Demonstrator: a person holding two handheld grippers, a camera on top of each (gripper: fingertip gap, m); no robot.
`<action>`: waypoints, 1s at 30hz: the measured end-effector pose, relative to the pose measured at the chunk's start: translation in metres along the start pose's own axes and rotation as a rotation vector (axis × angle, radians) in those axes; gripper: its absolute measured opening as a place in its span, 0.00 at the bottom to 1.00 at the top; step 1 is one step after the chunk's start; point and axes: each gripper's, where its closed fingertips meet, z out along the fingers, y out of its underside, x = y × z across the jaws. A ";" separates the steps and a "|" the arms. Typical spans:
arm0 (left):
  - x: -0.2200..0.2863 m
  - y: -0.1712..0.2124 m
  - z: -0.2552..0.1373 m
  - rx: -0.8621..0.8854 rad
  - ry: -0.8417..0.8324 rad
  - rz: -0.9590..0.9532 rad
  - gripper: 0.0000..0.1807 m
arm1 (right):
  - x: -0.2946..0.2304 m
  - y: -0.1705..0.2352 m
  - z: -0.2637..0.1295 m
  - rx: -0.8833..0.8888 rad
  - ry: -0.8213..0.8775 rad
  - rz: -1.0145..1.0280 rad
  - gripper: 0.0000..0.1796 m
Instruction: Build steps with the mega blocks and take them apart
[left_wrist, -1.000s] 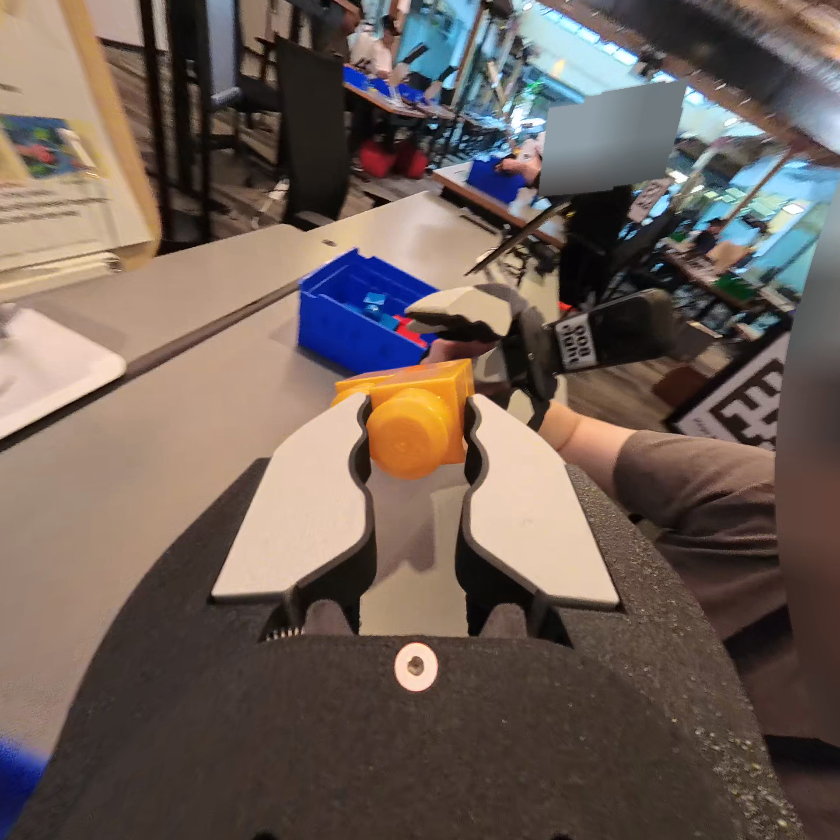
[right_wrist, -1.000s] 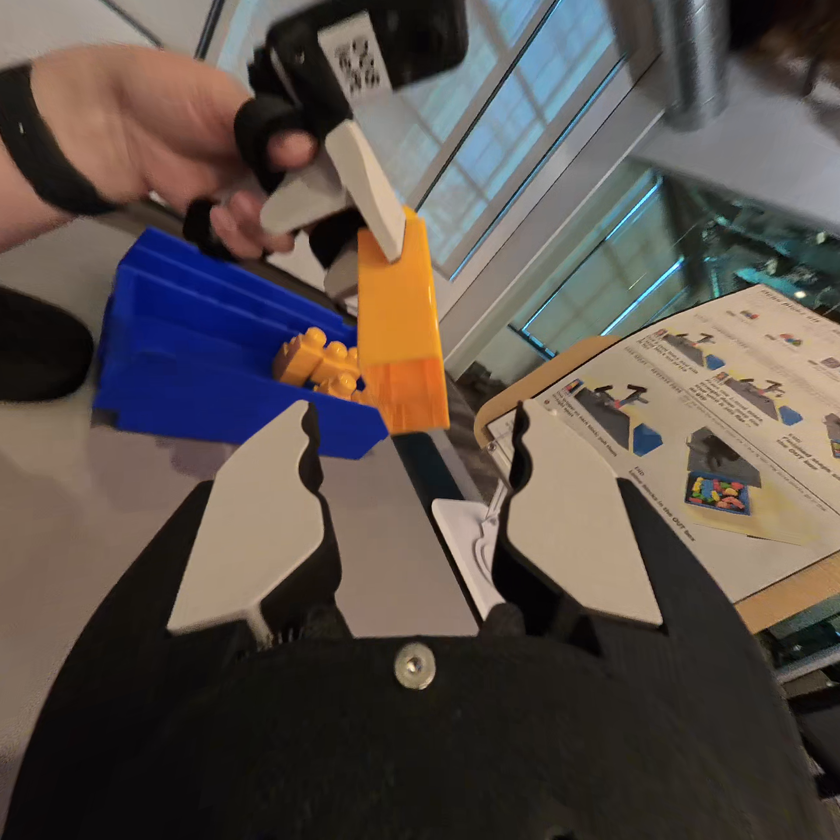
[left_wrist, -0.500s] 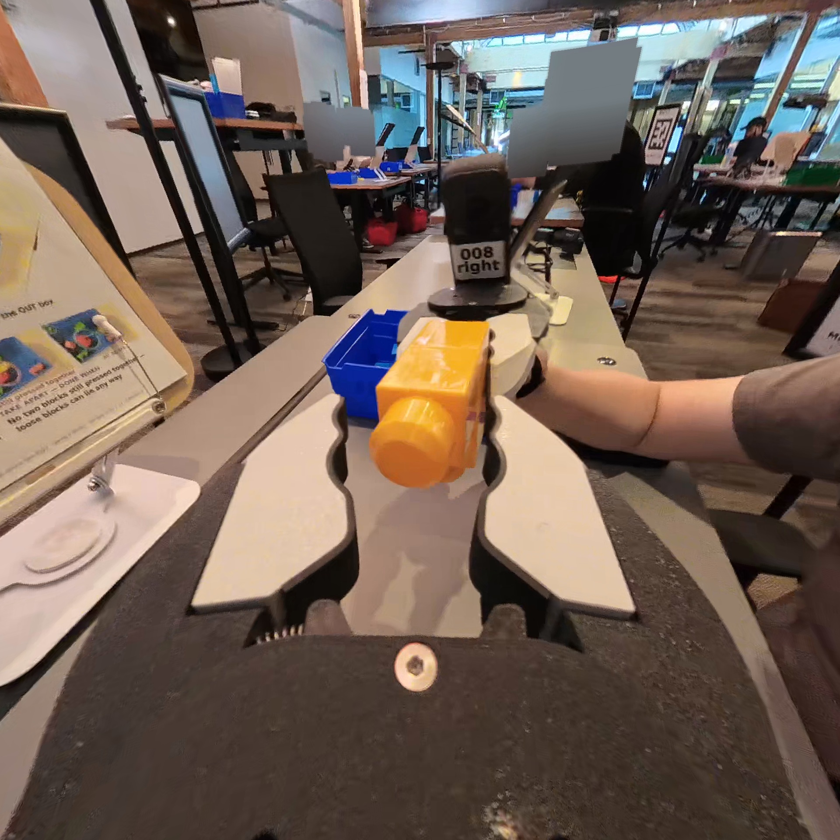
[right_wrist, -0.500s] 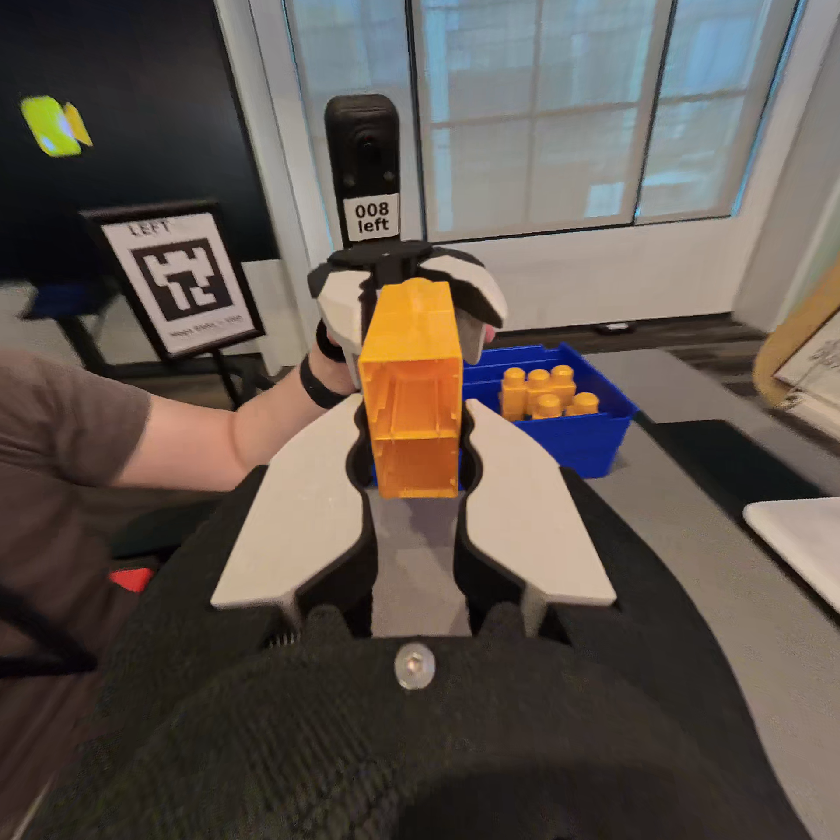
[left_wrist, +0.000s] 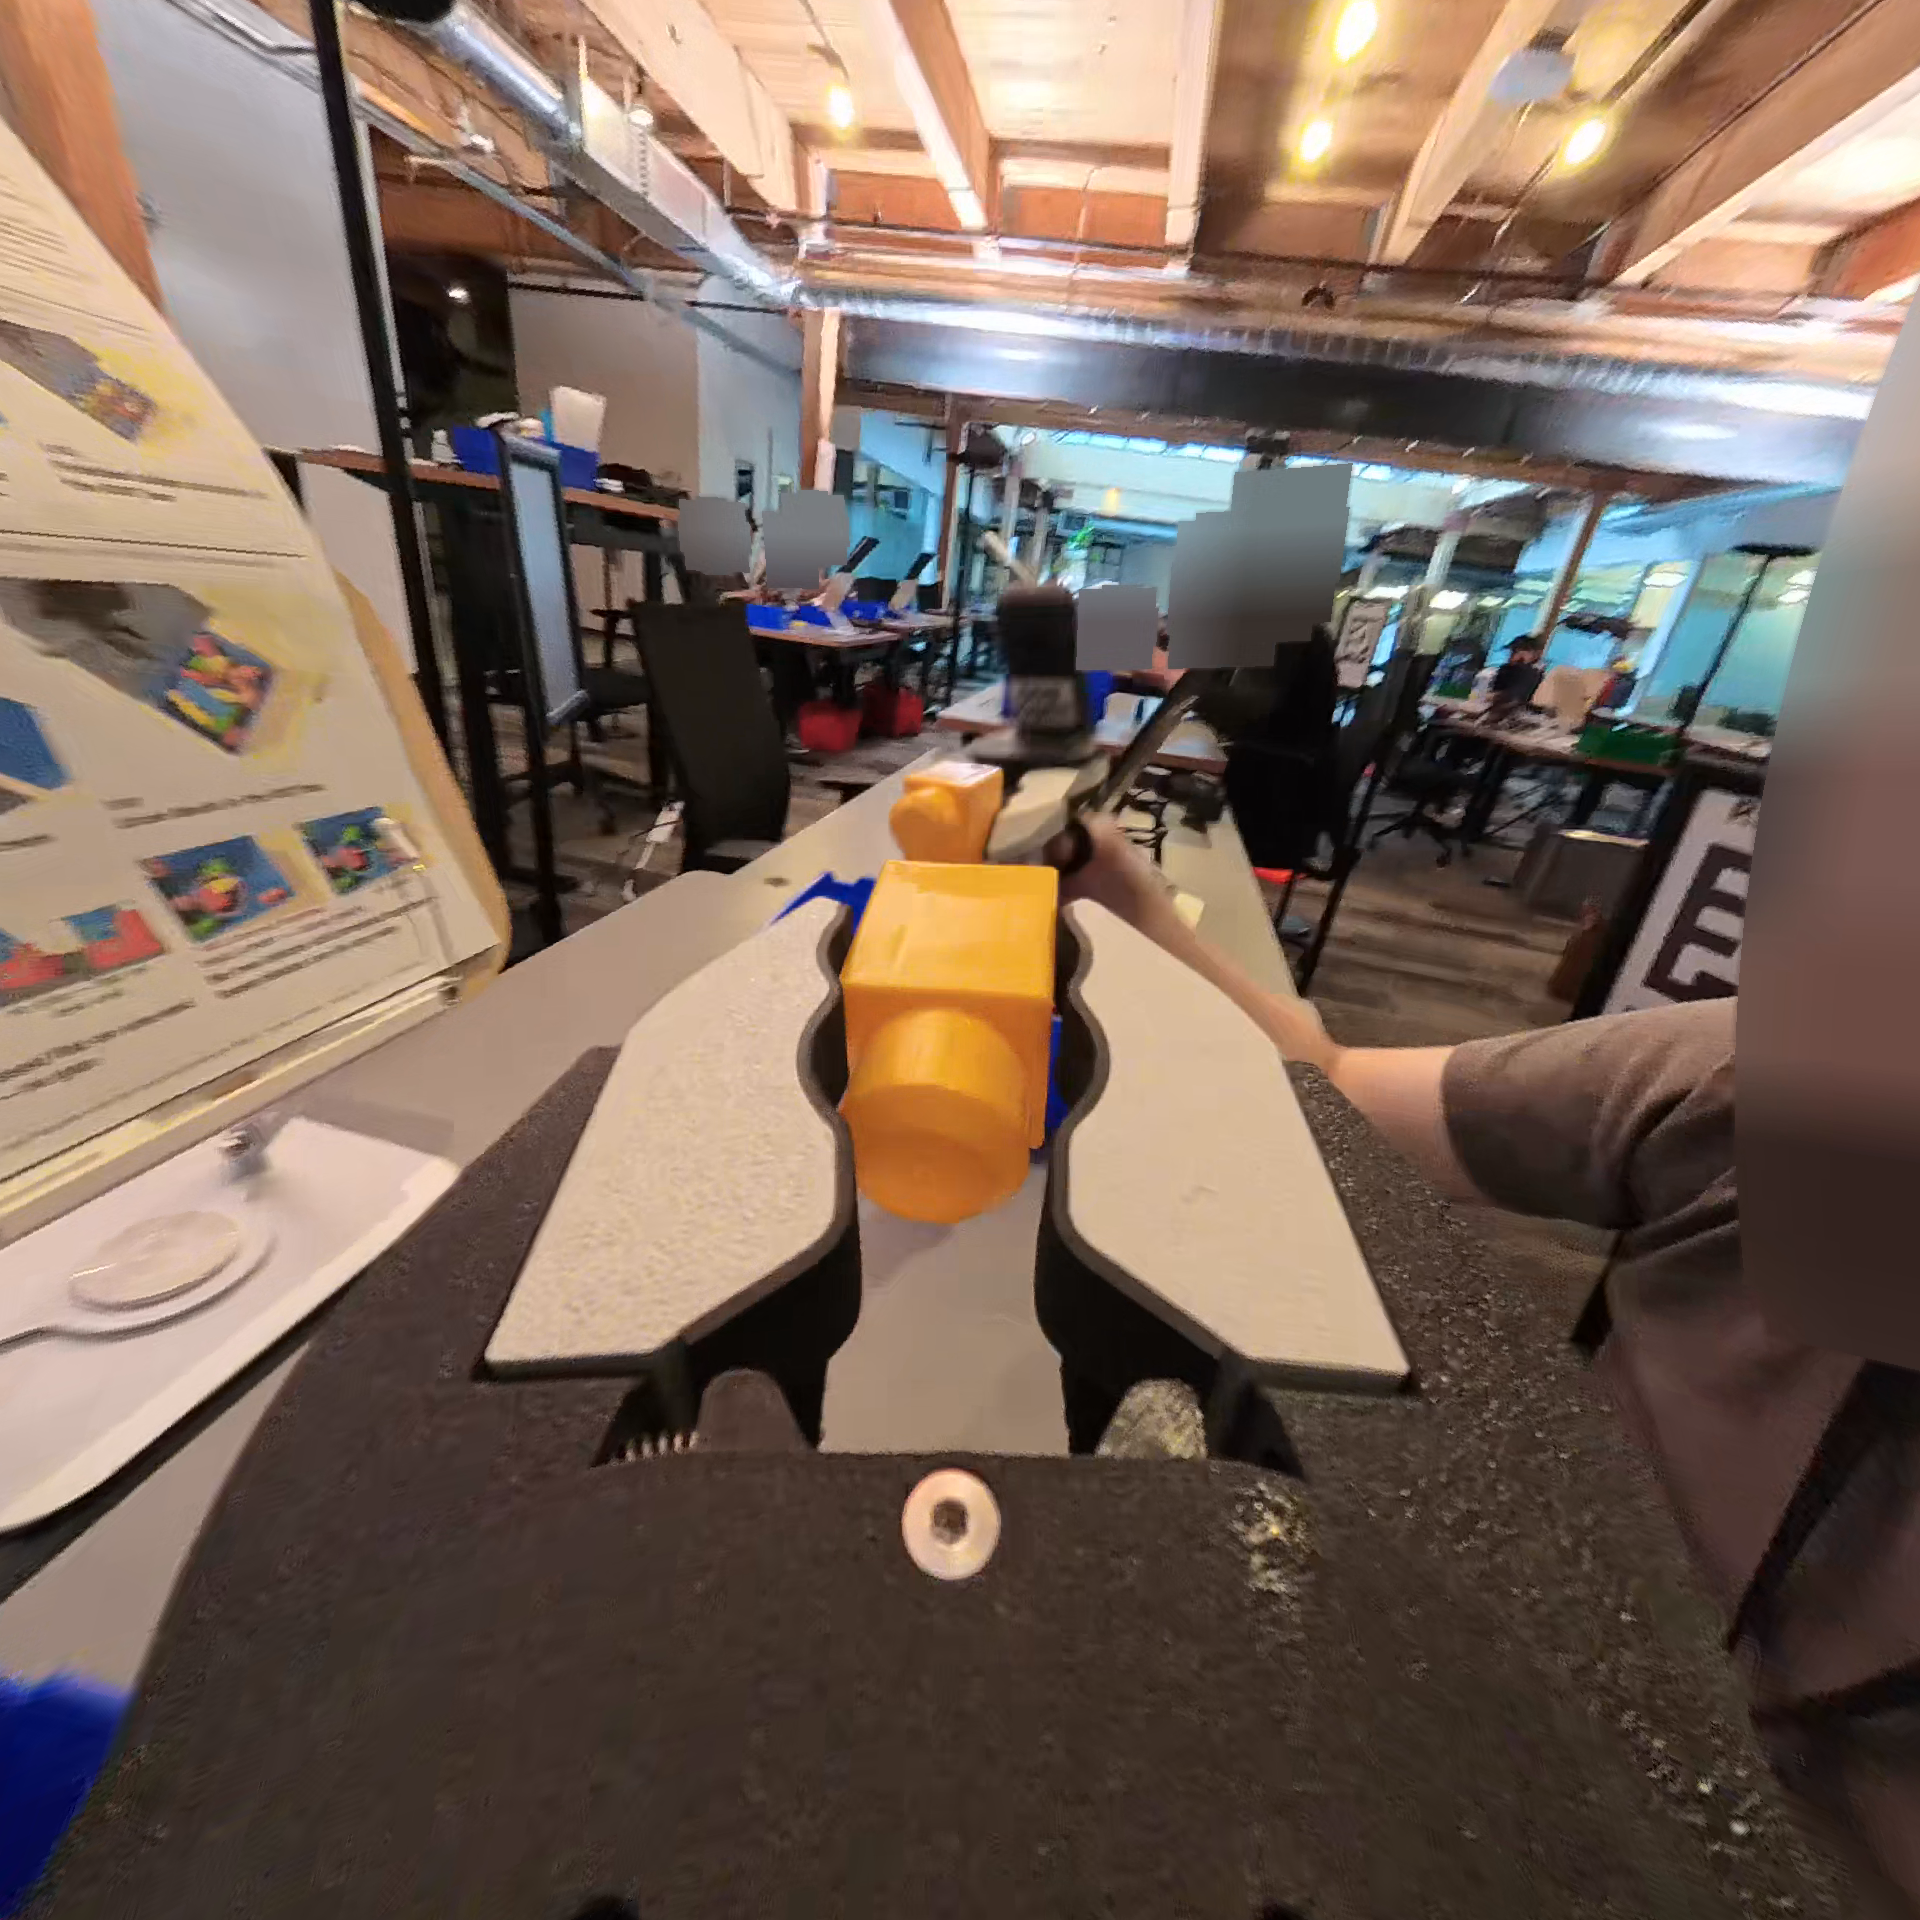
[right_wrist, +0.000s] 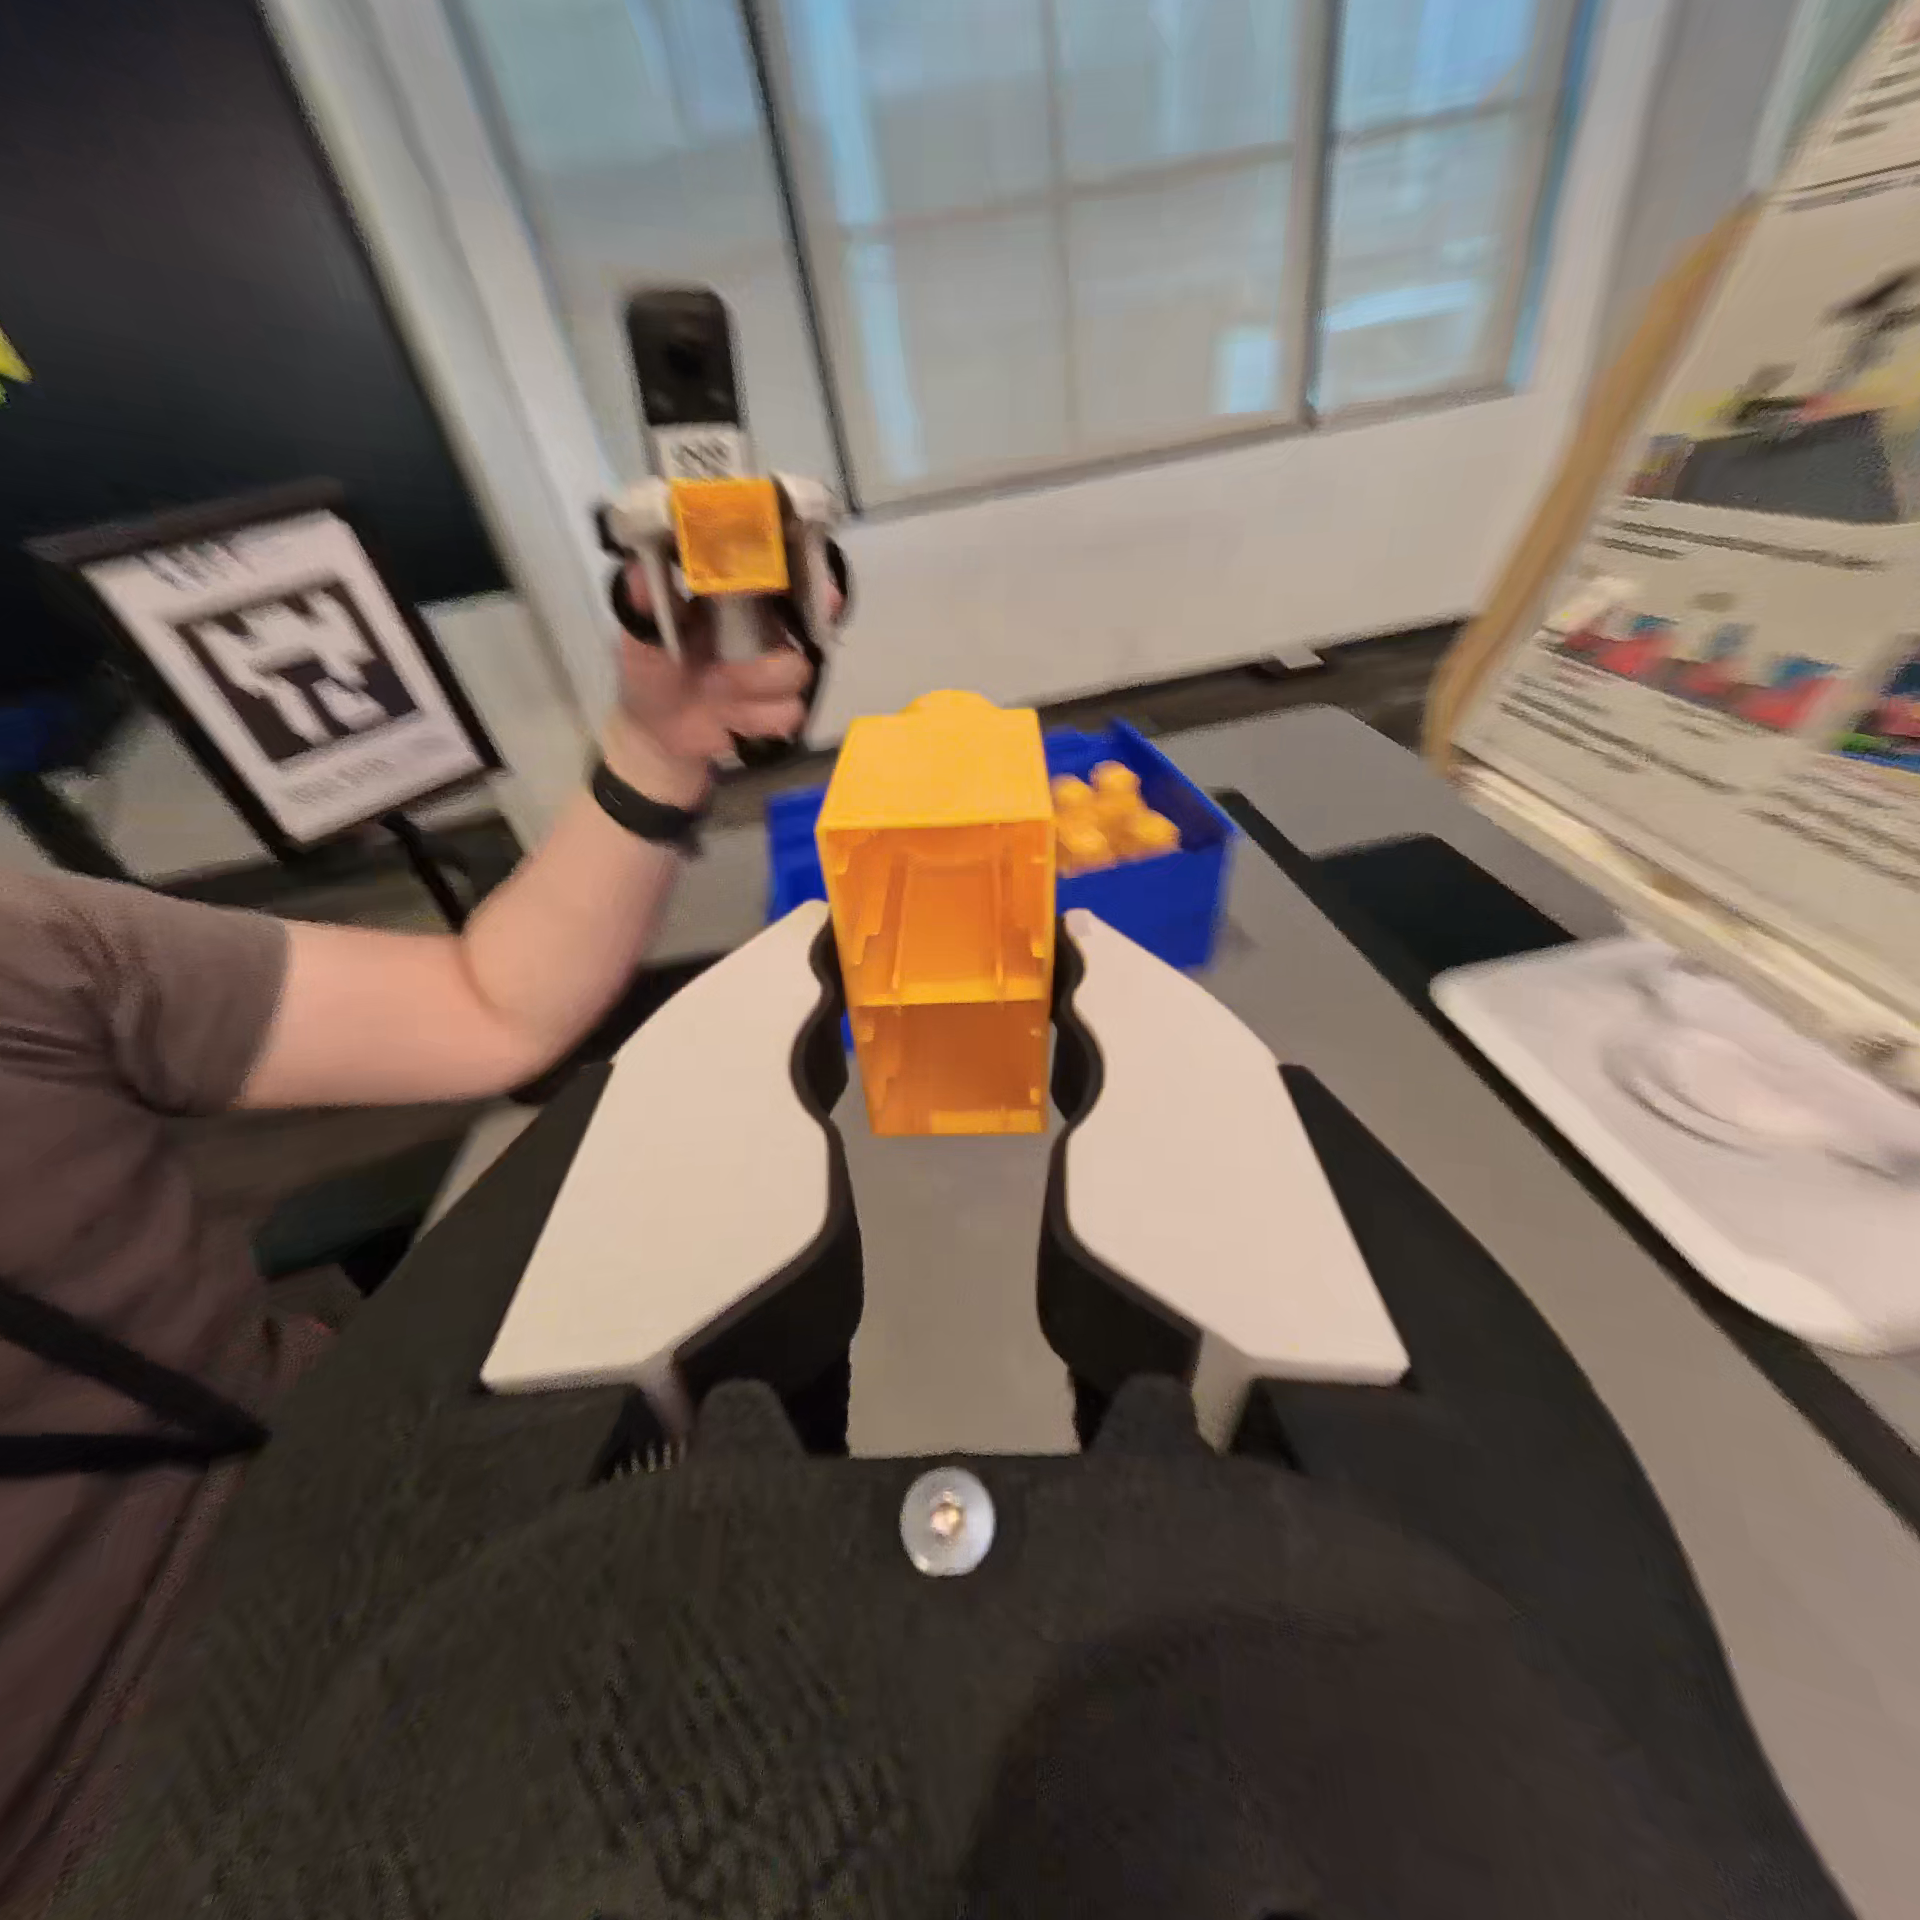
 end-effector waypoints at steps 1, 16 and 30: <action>-0.001 0.001 -0.003 -0.020 -0.020 0.013 0.20 | 0.013 0.003 -0.024 -0.099 0.106 -0.024 0.21; 0.012 0.065 0.060 -0.215 0.114 -0.141 0.20 | 0.144 0.157 -0.222 -0.627 0.774 0.439 0.31; 0.034 0.110 0.105 -0.314 0.237 -0.408 0.20 | -0.085 0.032 0.066 -0.180 0.136 -0.983 0.38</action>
